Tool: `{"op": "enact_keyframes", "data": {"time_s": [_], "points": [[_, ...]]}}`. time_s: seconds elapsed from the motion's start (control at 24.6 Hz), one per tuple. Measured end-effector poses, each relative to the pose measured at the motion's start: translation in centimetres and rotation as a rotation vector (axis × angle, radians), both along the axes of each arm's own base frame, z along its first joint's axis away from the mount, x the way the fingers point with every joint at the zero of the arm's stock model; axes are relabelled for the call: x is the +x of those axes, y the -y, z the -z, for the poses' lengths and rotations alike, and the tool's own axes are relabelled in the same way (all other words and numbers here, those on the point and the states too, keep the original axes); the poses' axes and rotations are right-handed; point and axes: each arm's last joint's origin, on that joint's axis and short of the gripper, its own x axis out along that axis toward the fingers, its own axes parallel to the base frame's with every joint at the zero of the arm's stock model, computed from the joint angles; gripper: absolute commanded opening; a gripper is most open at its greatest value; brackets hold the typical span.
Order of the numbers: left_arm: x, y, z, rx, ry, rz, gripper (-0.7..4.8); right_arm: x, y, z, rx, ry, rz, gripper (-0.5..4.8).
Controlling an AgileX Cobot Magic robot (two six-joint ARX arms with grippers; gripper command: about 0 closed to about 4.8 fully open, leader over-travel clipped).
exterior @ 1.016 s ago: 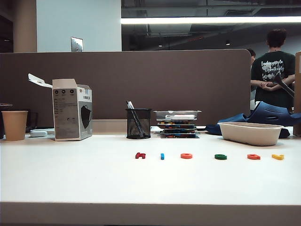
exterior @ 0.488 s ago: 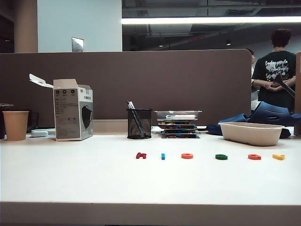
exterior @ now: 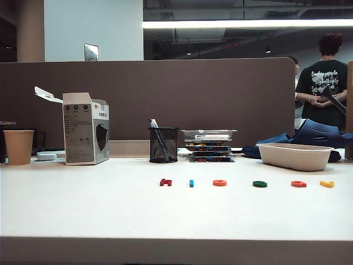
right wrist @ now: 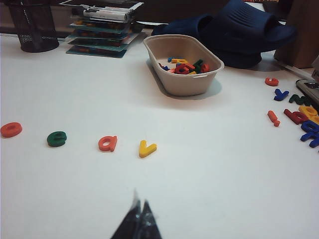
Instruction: Select the appropriate letters from the row of letter magnets placed on the table to arrange into the word "love".
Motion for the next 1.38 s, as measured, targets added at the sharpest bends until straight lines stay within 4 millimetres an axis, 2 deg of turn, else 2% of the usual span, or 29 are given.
{"op": "enact_keyframes", "data": {"time_s": [0.08, 0.28, 0.37, 0.57, 0.69, 0.85, 0.89, 0.93, 0.98, 1.1, 1.14, 1.18, 1.26, 1.3, 1.38], "points": [[2.7, 2.2, 0.4, 0.006, -0.056, -0.012, -0.05, 0.0, 0.0, 0.0, 0.000, 0.000, 0.002, -0.05], [5.2, 4.8, 0.4, -0.063, -0.085, -0.060, -0.05, 0.0, 0.0, 0.0, 0.000, 0.000, 0.003, -0.05], [5.4, 6.6, 0.9, -0.053, -0.122, -0.042, -0.05, 0.0, 0.0, 0.0, -0.001, 0.000, 0.005, -0.05], [4.4, 10.9, 2.0, 0.034, -0.111, -0.031, -0.05, 0.0, 0.1, 0.0, -0.002, 0.000, 0.027, -0.05], [4.6, 11.8, 2.5, 0.059, -0.110, -0.040, -0.05, 0.0, 0.1, 0.0, 0.000, 0.000, 0.027, -0.05], [4.9, 11.8, 2.3, 0.070, -0.063, -0.119, -0.05, -0.2, 0.1, -0.4, 0.073, -0.021, 0.040, -0.05], [4.9, 11.8, 2.3, 0.073, -0.058, -0.129, -0.05, -0.7, 0.1, -2.3, 0.082, -0.002, 0.040, -0.05], [4.9, 11.8, 2.3, 0.073, -0.058, -0.129, -0.05, -0.9, 0.1, -3.4, 0.085, 0.016, 0.039, -0.05], [4.9, 11.8, 2.3, 0.073, -0.057, -0.129, -0.05, -1.6, 0.2, -5.8, 0.091, 0.062, 0.037, -0.05], [4.9, 11.8, 2.3, 0.073, -0.056, -0.130, -0.05, -1.9, 0.2, -9.4, 0.091, 0.056, 0.038, -0.05], [4.9, 11.8, 2.3, 0.075, -0.055, -0.129, -0.05, -1.8, 0.2, -11.4, 0.090, 0.041, 0.038, -0.05], [4.9, 11.8, 2.3, 0.074, -0.055, -0.129, -0.05, -1.3, 0.1, -13.1, 0.087, 0.013, 0.038, -0.05], [4.9, 11.8, 2.3, 0.075, -0.055, -0.129, -0.05, -0.3, 0.1, -15.2, 0.085, -0.023, 0.032, -0.05], [4.9, 11.8, 2.3, 0.074, -0.055, -0.129, -0.05, 1.0, -0.2, -17.0, 0.094, -0.053, -0.022, -0.05], [4.9, 11.8, 2.3, 0.074, -0.055, -0.129, -0.05, 3.2, -0.6, -18.9, 0.116, -0.121, -0.117, -0.05]]}}
